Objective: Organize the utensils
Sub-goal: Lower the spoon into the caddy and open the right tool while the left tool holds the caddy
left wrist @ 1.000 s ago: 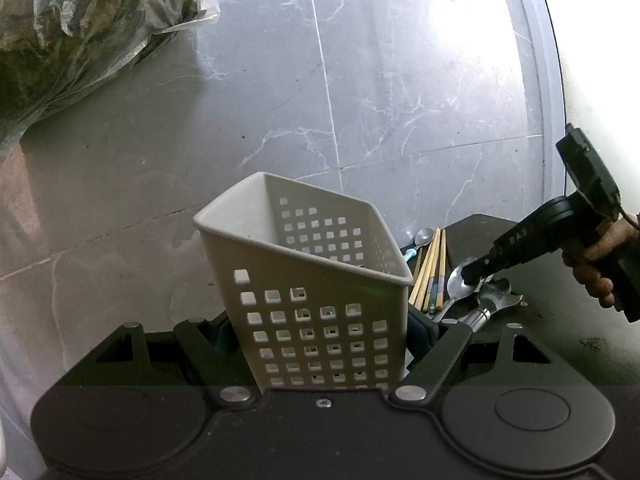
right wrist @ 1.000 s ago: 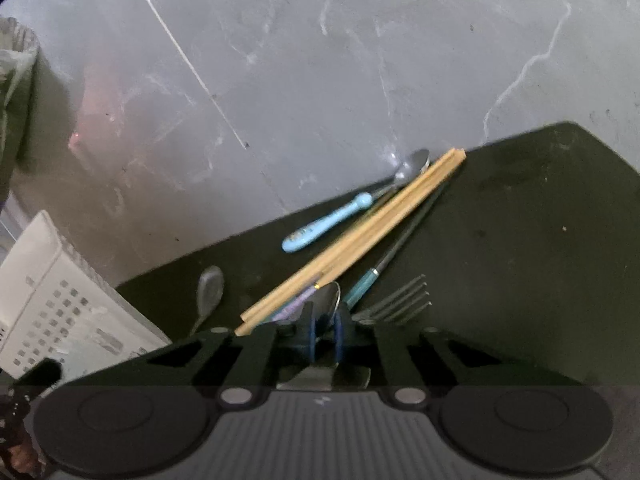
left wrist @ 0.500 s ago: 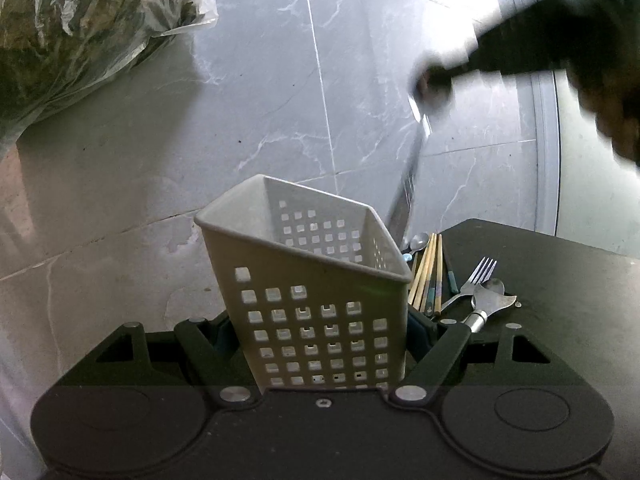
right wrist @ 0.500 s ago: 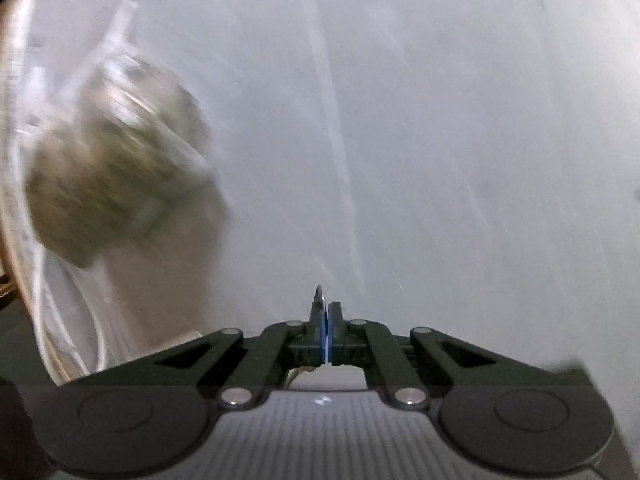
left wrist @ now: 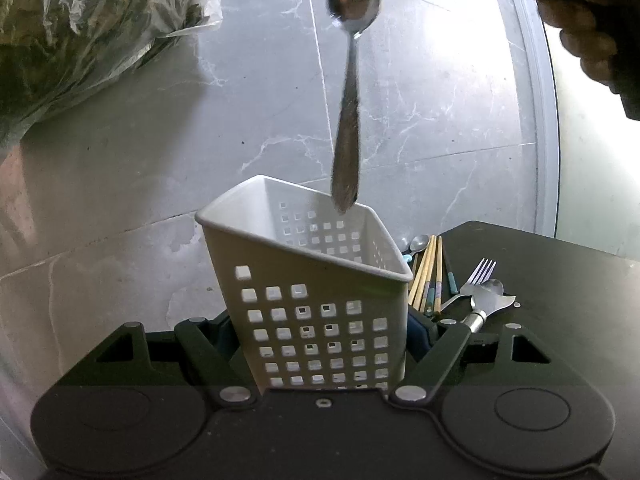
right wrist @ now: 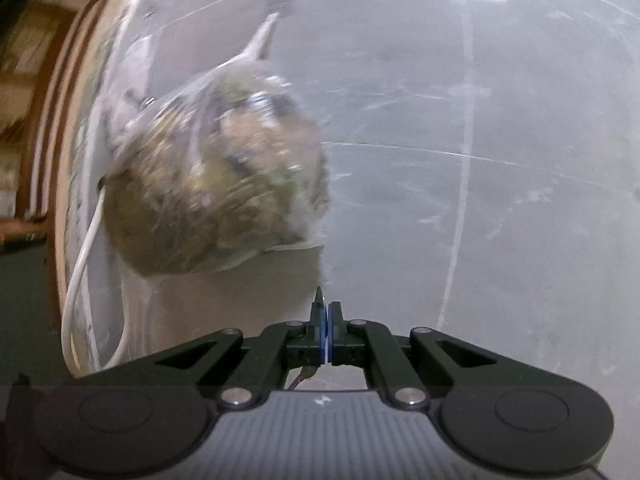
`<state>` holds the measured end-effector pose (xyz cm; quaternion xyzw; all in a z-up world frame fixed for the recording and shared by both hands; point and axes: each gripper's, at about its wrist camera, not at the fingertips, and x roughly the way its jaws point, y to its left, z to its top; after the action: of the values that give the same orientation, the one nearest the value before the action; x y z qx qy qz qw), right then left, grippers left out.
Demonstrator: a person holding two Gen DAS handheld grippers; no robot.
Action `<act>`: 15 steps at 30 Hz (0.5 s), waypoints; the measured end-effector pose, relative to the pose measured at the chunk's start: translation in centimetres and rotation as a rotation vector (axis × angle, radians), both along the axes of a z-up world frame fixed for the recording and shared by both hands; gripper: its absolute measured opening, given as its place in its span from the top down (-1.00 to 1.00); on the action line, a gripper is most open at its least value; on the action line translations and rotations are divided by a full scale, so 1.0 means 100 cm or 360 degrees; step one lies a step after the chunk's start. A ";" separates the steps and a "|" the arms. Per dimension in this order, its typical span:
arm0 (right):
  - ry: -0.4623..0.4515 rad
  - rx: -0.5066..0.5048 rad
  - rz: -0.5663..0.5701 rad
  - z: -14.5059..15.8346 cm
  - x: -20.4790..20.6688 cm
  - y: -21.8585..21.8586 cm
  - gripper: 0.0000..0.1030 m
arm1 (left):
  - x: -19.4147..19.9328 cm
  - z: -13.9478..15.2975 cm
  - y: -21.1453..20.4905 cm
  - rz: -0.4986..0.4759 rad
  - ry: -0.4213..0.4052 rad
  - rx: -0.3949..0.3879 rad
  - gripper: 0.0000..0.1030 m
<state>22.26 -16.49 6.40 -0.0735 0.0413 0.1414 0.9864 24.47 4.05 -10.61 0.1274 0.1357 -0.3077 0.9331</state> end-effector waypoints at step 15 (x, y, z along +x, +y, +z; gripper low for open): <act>0.0415 -0.0064 0.0250 -0.062 0.022 0.025 0.28 | -0.001 -0.001 0.001 0.0006 0.0016 -0.0018 -0.53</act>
<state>24.47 -14.00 0.18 -0.0772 0.1660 0.2256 0.9569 24.40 4.17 -10.69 0.1203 0.1389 -0.3073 0.9337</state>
